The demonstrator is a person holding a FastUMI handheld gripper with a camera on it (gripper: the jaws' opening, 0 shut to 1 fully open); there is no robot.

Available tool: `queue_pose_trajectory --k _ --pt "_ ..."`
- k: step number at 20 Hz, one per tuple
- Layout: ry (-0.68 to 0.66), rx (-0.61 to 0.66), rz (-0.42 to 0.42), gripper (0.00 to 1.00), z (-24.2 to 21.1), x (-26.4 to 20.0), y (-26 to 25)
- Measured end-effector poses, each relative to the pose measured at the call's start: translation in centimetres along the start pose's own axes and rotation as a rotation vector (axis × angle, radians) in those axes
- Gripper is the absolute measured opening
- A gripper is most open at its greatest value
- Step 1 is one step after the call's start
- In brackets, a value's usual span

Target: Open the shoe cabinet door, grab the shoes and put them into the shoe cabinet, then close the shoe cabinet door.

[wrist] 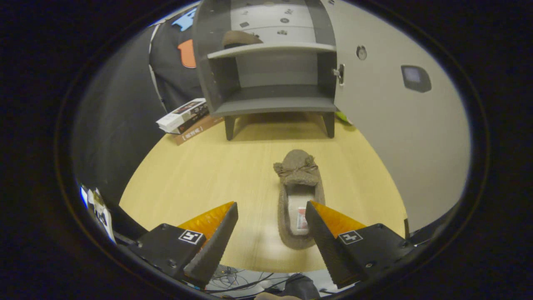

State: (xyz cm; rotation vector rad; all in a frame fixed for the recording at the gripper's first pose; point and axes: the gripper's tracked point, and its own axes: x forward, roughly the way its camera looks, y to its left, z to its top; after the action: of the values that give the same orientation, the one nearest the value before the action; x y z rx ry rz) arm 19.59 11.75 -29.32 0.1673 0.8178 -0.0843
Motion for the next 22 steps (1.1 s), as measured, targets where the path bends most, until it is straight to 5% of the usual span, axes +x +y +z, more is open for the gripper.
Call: queue_pose_trajectory --k 12,13,19,22 --pt "0.047 0.028 0.016 0.94 3.1 10.6 -0.4" --pt "0.05 0.027 0.022 0.87 3.2 10.9 -0.3" --pt "0.06 0.004 0.055 0.12 3.2 11.1 0.2" --pt "0.064 0.01 0.108 0.08 3.4 10.1 1.5"
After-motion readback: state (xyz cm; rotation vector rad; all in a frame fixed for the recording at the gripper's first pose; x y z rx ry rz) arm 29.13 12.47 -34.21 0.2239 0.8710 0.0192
